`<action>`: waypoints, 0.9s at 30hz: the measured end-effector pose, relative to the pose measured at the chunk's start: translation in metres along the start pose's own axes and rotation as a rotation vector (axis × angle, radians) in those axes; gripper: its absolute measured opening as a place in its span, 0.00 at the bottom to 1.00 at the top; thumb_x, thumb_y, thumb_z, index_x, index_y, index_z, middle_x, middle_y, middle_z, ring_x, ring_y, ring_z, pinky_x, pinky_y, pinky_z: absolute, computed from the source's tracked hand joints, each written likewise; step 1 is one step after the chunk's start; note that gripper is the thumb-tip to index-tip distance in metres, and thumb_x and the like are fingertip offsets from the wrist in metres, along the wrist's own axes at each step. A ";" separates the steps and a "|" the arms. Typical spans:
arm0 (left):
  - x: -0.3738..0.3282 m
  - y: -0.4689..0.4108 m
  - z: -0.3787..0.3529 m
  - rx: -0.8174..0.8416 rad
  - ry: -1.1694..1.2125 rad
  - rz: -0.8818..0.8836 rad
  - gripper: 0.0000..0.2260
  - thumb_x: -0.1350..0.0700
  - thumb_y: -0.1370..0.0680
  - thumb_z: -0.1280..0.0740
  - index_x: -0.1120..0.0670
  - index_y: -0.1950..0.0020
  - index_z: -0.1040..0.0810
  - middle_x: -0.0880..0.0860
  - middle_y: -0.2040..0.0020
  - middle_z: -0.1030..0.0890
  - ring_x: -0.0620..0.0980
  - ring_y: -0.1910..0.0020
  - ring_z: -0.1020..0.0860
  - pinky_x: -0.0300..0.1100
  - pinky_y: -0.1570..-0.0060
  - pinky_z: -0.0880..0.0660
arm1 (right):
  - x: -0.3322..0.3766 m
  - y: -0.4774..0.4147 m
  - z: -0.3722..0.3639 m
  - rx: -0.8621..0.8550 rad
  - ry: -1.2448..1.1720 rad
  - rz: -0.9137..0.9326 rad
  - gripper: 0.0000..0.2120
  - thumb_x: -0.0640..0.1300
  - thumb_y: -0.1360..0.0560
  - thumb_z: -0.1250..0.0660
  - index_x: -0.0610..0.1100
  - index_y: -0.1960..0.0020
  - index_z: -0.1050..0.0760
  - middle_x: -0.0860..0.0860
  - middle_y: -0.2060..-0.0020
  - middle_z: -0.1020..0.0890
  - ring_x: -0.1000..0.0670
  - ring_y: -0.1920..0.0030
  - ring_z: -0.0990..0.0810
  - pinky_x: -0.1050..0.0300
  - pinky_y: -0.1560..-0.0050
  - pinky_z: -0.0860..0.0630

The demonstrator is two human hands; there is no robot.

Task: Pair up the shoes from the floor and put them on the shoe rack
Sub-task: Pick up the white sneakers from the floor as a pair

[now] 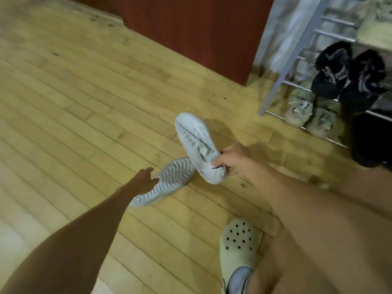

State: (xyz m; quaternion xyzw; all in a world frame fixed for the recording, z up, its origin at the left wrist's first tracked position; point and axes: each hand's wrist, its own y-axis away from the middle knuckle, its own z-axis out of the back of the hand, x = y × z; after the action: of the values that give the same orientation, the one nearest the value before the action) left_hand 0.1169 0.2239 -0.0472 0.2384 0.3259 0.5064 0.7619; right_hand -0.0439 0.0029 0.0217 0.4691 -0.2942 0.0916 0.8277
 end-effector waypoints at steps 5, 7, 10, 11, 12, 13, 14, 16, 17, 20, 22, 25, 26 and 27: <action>0.017 -0.037 -0.008 0.042 0.010 0.062 0.33 0.58 0.23 0.34 0.55 0.21 0.47 0.59 0.24 0.38 0.61 0.29 0.33 0.53 0.32 0.32 | -0.010 -0.023 0.002 0.029 -0.017 0.010 0.19 0.37 0.40 0.20 0.39 0.49 0.16 0.43 0.53 0.14 0.43 0.55 0.14 0.44 0.55 0.16; 0.017 -0.040 -0.015 0.085 -0.036 0.049 0.35 0.59 0.23 0.33 0.55 0.21 0.48 0.57 0.23 0.39 0.58 0.27 0.34 0.51 0.31 0.34 | -0.012 -0.025 0.002 0.029 -0.049 0.009 0.19 0.37 0.39 0.20 0.39 0.48 0.17 0.43 0.53 0.14 0.43 0.56 0.14 0.44 0.56 0.16; 0.012 -0.038 -0.026 0.013 -0.232 -0.005 0.32 0.55 0.24 0.33 0.55 0.23 0.44 0.57 0.26 0.35 0.56 0.27 0.36 0.48 0.30 0.36 | -0.017 -0.026 0.002 0.032 -0.079 0.000 0.21 0.37 0.39 0.20 0.38 0.47 0.17 0.42 0.53 0.14 0.43 0.57 0.14 0.44 0.56 0.16; 0.010 -0.036 -0.029 -0.024 -0.265 -0.010 0.30 0.54 0.23 0.34 0.54 0.24 0.41 0.57 0.27 0.33 0.56 0.29 0.34 0.48 0.32 0.35 | -0.019 -0.025 0.002 0.032 -0.071 -0.001 0.21 0.38 0.40 0.20 0.38 0.47 0.17 0.42 0.53 0.14 0.43 0.57 0.14 0.44 0.57 0.16; 0.008 -0.033 -0.033 -0.051 -0.272 -0.006 0.27 0.54 0.23 0.35 0.54 0.25 0.37 0.56 0.29 0.31 0.55 0.30 0.33 0.48 0.32 0.34 | -0.020 -0.024 0.003 0.030 -0.060 -0.001 0.21 0.38 0.40 0.20 0.38 0.48 0.17 0.42 0.53 0.14 0.43 0.57 0.14 0.44 0.57 0.16; 0.007 -0.030 -0.037 -0.061 -0.259 -0.002 0.24 0.54 0.22 0.36 0.54 0.27 0.34 0.56 0.31 0.29 0.55 0.31 0.31 0.48 0.33 0.33 | -0.021 -0.022 0.003 0.026 -0.048 -0.002 0.20 0.38 0.40 0.20 0.38 0.48 0.17 0.42 0.53 0.14 0.43 0.57 0.14 0.44 0.57 0.16; 0.005 -0.026 -0.042 -0.055 -0.237 0.002 0.22 0.54 0.22 0.36 0.54 0.28 0.32 0.56 0.32 0.28 0.55 0.32 0.31 0.47 0.34 0.32 | -0.022 -0.019 0.004 0.022 -0.039 -0.003 0.20 0.37 0.40 0.20 0.39 0.49 0.17 0.42 0.54 0.14 0.43 0.57 0.14 0.44 0.56 0.16; 0.000 -0.014 -0.057 -0.035 -0.203 0.007 0.24 0.52 0.24 0.34 0.55 0.29 0.31 0.57 0.32 0.30 0.56 0.33 0.31 0.48 0.36 0.31 | -0.023 -0.013 0.005 0.015 -0.042 0.000 0.18 0.37 0.39 0.20 0.39 0.51 0.17 0.42 0.54 0.14 0.43 0.57 0.14 0.45 0.56 0.17; -0.002 -0.007 -0.065 -0.056 -0.193 0.007 0.26 0.50 0.25 0.32 0.55 0.29 0.32 0.58 0.33 0.32 0.57 0.34 0.33 0.49 0.36 0.31 | -0.023 -0.008 0.005 0.013 -0.044 0.002 0.17 0.36 0.39 0.20 0.39 0.51 0.17 0.42 0.54 0.15 0.43 0.56 0.15 0.46 0.56 0.17; -0.008 0.010 -0.087 -0.158 -0.129 0.022 0.32 0.53 0.28 0.28 0.55 0.28 0.36 0.58 0.32 0.34 0.57 0.34 0.32 0.49 0.37 0.31 | -0.026 0.004 0.004 0.010 -0.041 0.017 0.14 0.36 0.38 0.21 0.41 0.54 0.18 0.42 0.56 0.15 0.43 0.57 0.15 0.50 0.59 0.17; -0.018 0.021 -0.098 -0.187 -0.095 0.009 0.30 0.57 0.29 0.28 0.55 0.30 0.36 0.57 0.35 0.28 0.57 0.37 0.28 0.49 0.38 0.31 | -0.029 0.011 0.004 0.007 -0.039 0.025 0.14 0.37 0.38 0.21 0.41 0.54 0.18 0.43 0.57 0.16 0.44 0.58 0.15 0.51 0.61 0.18; -0.037 0.042 -0.117 -0.306 -0.169 -0.047 0.25 0.63 0.28 0.31 0.54 0.33 0.36 0.56 0.39 0.26 0.56 0.40 0.26 0.47 0.40 0.30 | -0.034 0.022 0.005 0.003 -0.038 0.035 0.14 0.37 0.38 0.20 0.42 0.54 0.18 0.43 0.57 0.15 0.44 0.59 0.15 0.52 0.63 0.18; -0.043 0.048 -0.123 -0.352 -0.185 -0.066 0.25 0.64 0.28 0.33 0.54 0.33 0.36 0.56 0.39 0.27 0.55 0.40 0.27 0.47 0.40 0.30 | -0.036 0.026 0.007 0.002 -0.042 0.038 0.14 0.37 0.38 0.21 0.41 0.53 0.17 0.43 0.57 0.15 0.44 0.59 0.15 0.53 0.63 0.18; -0.047 0.054 -0.129 -0.384 -0.194 -0.081 0.26 0.65 0.28 0.34 0.54 0.32 0.36 0.56 0.38 0.28 0.55 0.40 0.28 0.47 0.40 0.31 | -0.037 0.029 0.010 -0.003 -0.046 0.040 0.15 0.36 0.37 0.21 0.40 0.52 0.17 0.43 0.57 0.15 0.44 0.59 0.16 0.53 0.63 0.18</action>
State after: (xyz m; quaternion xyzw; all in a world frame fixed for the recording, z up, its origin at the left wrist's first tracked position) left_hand -0.0241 0.2050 -0.0852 0.1232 0.1581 0.5029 0.8408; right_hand -0.0904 0.0154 0.0249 0.4639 -0.3226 0.0969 0.8193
